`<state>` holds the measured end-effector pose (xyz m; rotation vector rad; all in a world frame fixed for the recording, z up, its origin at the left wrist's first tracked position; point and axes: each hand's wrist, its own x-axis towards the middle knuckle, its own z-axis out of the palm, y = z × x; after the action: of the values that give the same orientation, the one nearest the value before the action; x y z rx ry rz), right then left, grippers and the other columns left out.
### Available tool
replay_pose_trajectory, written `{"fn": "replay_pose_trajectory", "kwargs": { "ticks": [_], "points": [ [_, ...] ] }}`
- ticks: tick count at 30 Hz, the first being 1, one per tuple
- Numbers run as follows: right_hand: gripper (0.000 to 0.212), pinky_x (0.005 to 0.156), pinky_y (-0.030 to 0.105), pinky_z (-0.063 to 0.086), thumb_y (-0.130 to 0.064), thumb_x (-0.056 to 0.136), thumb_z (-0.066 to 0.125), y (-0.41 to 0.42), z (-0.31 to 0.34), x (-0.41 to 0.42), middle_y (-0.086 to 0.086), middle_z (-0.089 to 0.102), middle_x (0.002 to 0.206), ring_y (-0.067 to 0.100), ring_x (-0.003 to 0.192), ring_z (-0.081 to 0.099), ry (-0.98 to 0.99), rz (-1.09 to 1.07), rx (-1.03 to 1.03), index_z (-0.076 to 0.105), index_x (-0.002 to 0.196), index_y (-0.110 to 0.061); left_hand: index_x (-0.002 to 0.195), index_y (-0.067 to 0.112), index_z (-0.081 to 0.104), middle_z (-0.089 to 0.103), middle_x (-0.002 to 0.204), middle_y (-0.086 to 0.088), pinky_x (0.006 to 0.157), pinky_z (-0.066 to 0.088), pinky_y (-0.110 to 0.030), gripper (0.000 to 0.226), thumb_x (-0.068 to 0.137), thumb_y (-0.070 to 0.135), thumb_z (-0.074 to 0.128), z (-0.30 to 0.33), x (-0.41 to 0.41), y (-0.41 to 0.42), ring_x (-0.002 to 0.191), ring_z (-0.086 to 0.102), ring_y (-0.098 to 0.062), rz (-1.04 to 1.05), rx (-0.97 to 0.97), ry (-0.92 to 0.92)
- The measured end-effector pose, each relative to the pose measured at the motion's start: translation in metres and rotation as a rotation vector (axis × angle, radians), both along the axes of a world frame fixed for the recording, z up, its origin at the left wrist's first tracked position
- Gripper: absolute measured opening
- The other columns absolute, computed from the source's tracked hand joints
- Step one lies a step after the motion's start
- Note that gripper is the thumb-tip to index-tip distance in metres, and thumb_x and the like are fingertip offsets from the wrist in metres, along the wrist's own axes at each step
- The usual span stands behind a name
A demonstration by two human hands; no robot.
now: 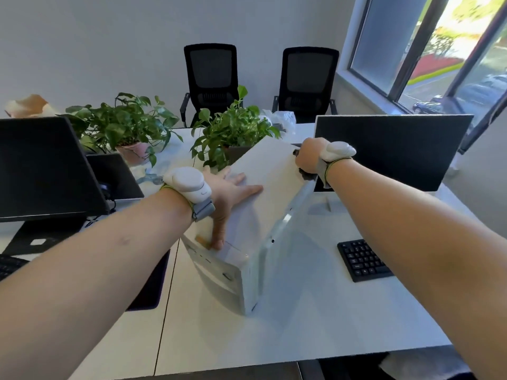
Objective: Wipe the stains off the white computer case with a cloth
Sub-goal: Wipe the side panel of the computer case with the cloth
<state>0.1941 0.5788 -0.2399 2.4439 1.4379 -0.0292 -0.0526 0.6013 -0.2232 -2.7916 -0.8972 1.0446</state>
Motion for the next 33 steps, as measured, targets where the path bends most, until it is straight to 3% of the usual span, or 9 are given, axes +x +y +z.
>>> {"fn": "replay_pose_trajectory", "kwargs": {
  "ticks": [5, 7, 11, 14, 17, 19, 21, 24, 33],
  "points": [
    [0.026, 0.094, 0.051, 0.053, -0.021, 0.098, 0.040, -0.035, -0.006, 0.003, 0.003, 0.051, 0.082, 0.032, 0.087, 0.059, 0.094, -0.170, 0.028, 0.063, 0.096, -0.011, 0.153, 0.057, -0.015, -0.013, 0.170, 0.004, 0.116, 0.002, -0.074, 0.170, 0.025, 0.064, 0.096, 0.009, -0.008, 0.013, 0.156, -0.012, -0.033, -0.063, 0.171, 0.036],
    [0.024, 0.094, 0.046, 0.053, -0.020, 0.099, 0.042, -0.055, 0.001, -0.010, 0.002, 0.051, 0.080, 0.031, 0.088, 0.059, 0.104, -0.207, 0.022, 0.058, 0.082, -0.013, 0.155, 0.054, -0.011, -0.010, 0.171, 0.003, 0.118, 0.004, -0.071, 0.166, 0.029, 0.064, 0.096, 0.018, -0.013, 0.015, 0.157, -0.009, -0.033, -0.085, 0.227, 0.037],
    [0.025, 0.084, 0.036, 0.052, -0.010, 0.096, 0.043, -0.087, 0.005, -0.028, 0.002, 0.056, 0.082, 0.022, 0.074, 0.056, 0.069, -0.207, -0.049, 0.061, 0.080, -0.015, 0.159, 0.046, -0.005, 0.000, 0.171, -0.001, 0.119, 0.009, -0.067, 0.160, 0.036, 0.064, 0.095, 0.030, -0.024, 0.014, 0.157, 0.001, -0.032, -0.173, 0.381, 0.042],
    [0.026, 0.070, 0.031, 0.046, -0.009, 0.093, 0.040, -0.102, 0.006, -0.042, 0.000, 0.058, 0.082, 0.017, 0.065, 0.053, 0.057, -0.236, -0.100, 0.062, 0.081, -0.015, 0.160, 0.042, 0.009, 0.021, 0.166, -0.002, 0.114, 0.028, -0.060, 0.147, 0.044, 0.053, 0.098, 0.033, -0.036, 0.011, 0.151, 0.024, -0.029, -0.208, 0.444, 0.013],
    [0.025, 0.059, 0.026, 0.038, -0.010, 0.095, 0.041, -0.121, 0.010, -0.051, 0.000, 0.054, 0.076, 0.016, 0.061, 0.048, 0.095, -0.287, -0.049, 0.057, 0.076, -0.014, 0.160, 0.038, 0.023, 0.045, 0.152, -0.002, 0.087, 0.052, -0.035, 0.110, 0.073, 0.016, 0.088, 0.035, -0.044, 0.001, 0.114, 0.058, -0.022, -0.143, 0.272, -0.058],
    [0.025, 0.058, 0.026, 0.038, -0.010, 0.096, 0.042, -0.131, 0.011, -0.056, 0.000, 0.055, 0.077, 0.018, 0.065, 0.050, 0.102, -0.305, -0.026, 0.058, 0.078, -0.012, 0.158, 0.040, 0.030, 0.054, 0.140, -0.005, 0.068, 0.053, -0.026, 0.093, 0.083, 0.005, 0.072, 0.029, -0.048, -0.002, 0.084, 0.059, -0.015, -0.048, 0.077, -0.199],
    [0.025, 0.059, 0.029, 0.042, -0.010, 0.093, 0.044, -0.139, 0.006, -0.061, 0.000, 0.059, 0.078, 0.019, 0.065, 0.054, 0.087, -0.325, 0.028, 0.061, 0.075, -0.011, 0.154, 0.046, 0.035, 0.056, 0.139, -0.002, 0.084, 0.052, -0.027, 0.087, 0.082, 0.020, 0.076, 0.018, -0.053, 0.000, 0.105, 0.061, -0.018, 0.016, -0.081, -0.360],
    [0.024, 0.057, 0.029, 0.042, -0.011, 0.092, 0.047, -0.143, -0.002, -0.070, 0.001, 0.060, 0.078, 0.019, 0.063, 0.056, 0.075, -0.338, 0.086, 0.062, 0.073, -0.014, 0.151, 0.054, 0.035, 0.045, 0.154, 0.007, 0.107, 0.041, -0.032, 0.091, 0.073, 0.059, 0.082, 0.010, -0.059, 0.000, 0.139, 0.044, -0.020, 0.024, -0.162, -0.449],
    [0.019, 0.054, 0.026, 0.041, -0.011, 0.091, 0.050, -0.142, -0.001, -0.073, 0.004, 0.060, 0.074, 0.020, 0.061, 0.056, 0.092, -0.390, 0.187, 0.065, 0.080, -0.012, 0.145, 0.051, 0.048, 0.053, 0.147, 0.009, 0.103, 0.049, -0.038, 0.090, 0.064, 0.065, 0.084, 0.005, -0.054, -0.006, 0.130, 0.051, -0.018, -0.044, -0.066, -0.468]
  ]
}}
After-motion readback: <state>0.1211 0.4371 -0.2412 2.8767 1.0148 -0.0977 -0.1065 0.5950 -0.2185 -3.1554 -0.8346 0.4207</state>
